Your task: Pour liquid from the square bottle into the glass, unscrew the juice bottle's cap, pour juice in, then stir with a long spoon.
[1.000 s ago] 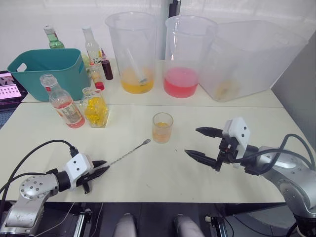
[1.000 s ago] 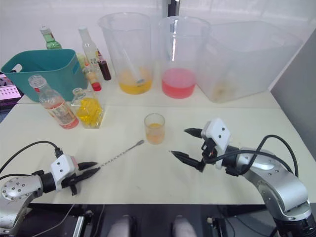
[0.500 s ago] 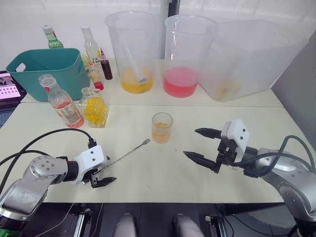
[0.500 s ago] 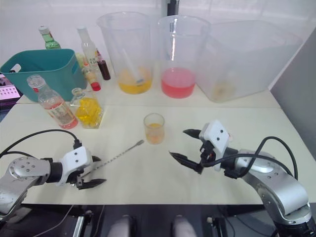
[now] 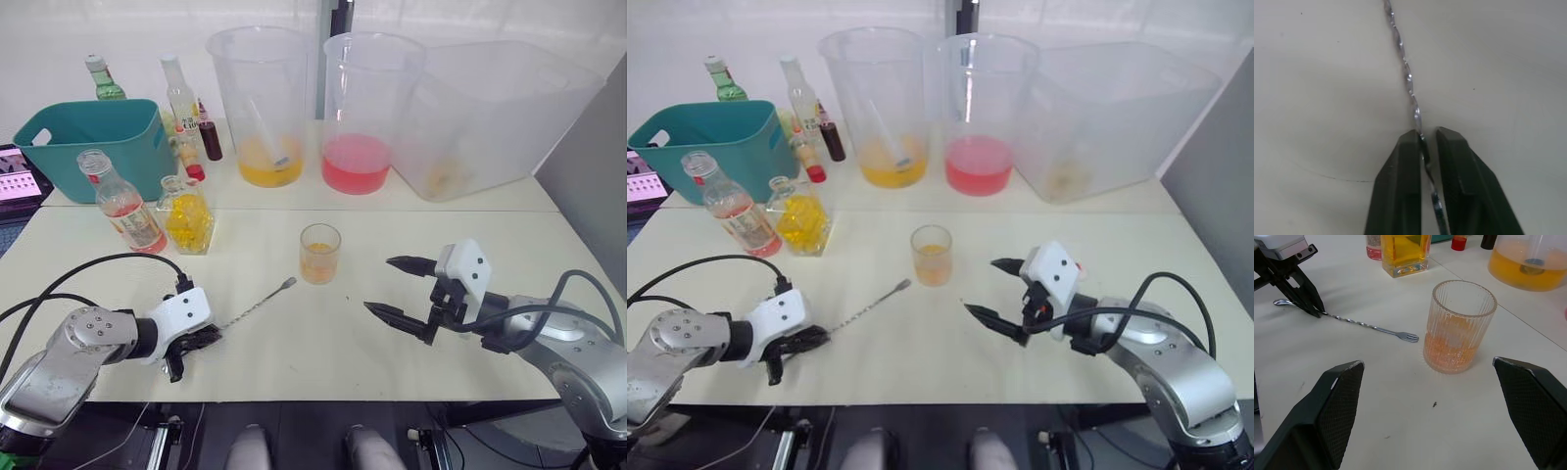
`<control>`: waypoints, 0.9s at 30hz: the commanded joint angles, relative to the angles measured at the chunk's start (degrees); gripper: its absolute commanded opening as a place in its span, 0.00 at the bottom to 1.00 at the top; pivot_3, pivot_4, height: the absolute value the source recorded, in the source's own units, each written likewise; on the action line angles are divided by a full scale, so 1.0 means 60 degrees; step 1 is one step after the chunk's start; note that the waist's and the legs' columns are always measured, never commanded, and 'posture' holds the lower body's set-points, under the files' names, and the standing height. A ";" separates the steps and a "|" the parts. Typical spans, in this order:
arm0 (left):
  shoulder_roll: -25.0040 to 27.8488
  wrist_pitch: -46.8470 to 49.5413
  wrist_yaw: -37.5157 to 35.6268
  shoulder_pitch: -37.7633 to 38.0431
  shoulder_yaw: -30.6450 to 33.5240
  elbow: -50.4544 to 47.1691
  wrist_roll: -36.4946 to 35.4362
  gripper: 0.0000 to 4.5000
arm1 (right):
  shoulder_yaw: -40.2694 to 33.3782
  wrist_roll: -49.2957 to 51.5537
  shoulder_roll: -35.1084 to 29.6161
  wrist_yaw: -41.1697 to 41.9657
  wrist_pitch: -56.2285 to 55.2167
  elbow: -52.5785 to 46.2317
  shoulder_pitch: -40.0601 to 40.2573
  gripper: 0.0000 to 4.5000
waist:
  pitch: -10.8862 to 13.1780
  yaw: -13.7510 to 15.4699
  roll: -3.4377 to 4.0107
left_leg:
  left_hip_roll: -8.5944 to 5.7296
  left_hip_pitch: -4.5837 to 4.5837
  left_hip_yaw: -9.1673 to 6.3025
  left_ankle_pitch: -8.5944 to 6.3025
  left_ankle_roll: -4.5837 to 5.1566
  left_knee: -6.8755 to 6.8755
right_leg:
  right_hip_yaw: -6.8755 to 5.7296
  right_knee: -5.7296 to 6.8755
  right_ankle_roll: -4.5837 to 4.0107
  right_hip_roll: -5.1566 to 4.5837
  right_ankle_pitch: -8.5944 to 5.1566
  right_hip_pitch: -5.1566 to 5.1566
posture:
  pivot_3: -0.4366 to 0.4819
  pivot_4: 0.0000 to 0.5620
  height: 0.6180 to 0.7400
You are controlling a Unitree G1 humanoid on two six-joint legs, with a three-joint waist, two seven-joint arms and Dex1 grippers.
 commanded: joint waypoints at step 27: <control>-0.4902 -0.1146 0.2865 -0.3298 0.0420 -0.0963 -0.1195 0.01 | -0.1782 0.5106 0.2278 -0.3026 0.2654 0.1391 -0.2906 1.00 | 0.0019 0.0042 -0.0040 | -0.0010 -0.0060 -0.0051 0.0001 0.0000 0.0016 | -0.0026 0.0026 0.0005 0.0001 0.0010 -0.0012 | 0.48 0.27 0.83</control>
